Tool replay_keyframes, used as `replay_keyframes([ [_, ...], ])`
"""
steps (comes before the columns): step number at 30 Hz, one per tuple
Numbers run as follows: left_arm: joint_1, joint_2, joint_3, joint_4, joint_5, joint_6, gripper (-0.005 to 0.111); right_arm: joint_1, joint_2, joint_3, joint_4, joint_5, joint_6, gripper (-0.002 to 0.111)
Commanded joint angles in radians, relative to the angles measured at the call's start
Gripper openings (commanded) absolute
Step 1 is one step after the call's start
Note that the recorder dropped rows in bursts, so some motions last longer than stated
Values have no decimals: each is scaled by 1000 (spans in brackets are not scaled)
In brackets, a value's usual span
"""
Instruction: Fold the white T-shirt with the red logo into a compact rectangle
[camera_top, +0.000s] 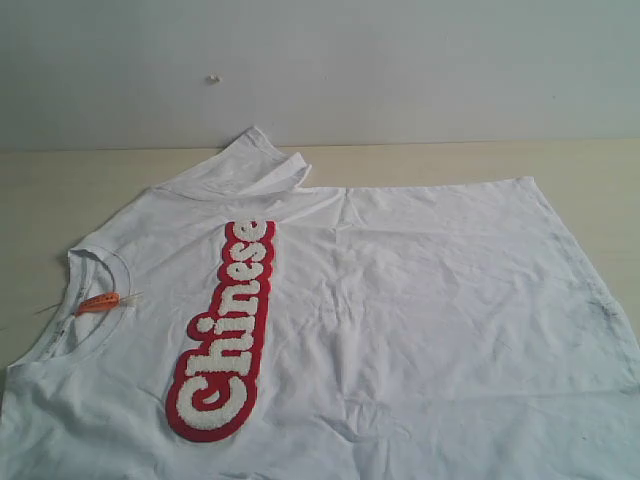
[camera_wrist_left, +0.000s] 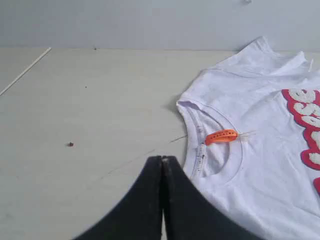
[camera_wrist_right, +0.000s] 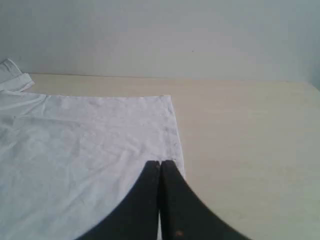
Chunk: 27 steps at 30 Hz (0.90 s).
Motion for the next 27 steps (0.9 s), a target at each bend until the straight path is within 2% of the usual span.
replay_keyframes([
  [1,0,-4,0,-6,-12,-2,0,-4,-5,4,-6,-13,-1,0],
  [5,0,-4,0,-6,-12,-2,0,-4,-5,4,-8,-13,-8,0],
  [10,0,-4,0,78,-43,38,0,-4,-5,4,-8,-58,-8,0],
  [16,0,-4,0,48,-270,0,0,-4,-5,4,0,-292,-8,0],
  [21,0,-4,0,48,-398,-8,0,-4,-5,4,1,-498,-2,0],
  [24,0,-4,0,47,-536,-124,0,-4,-5,4,3,-601,34,0],
  [27,0,-4,0,47,-632,-330,0,-4,-5,4,2,-670,119,0],
])
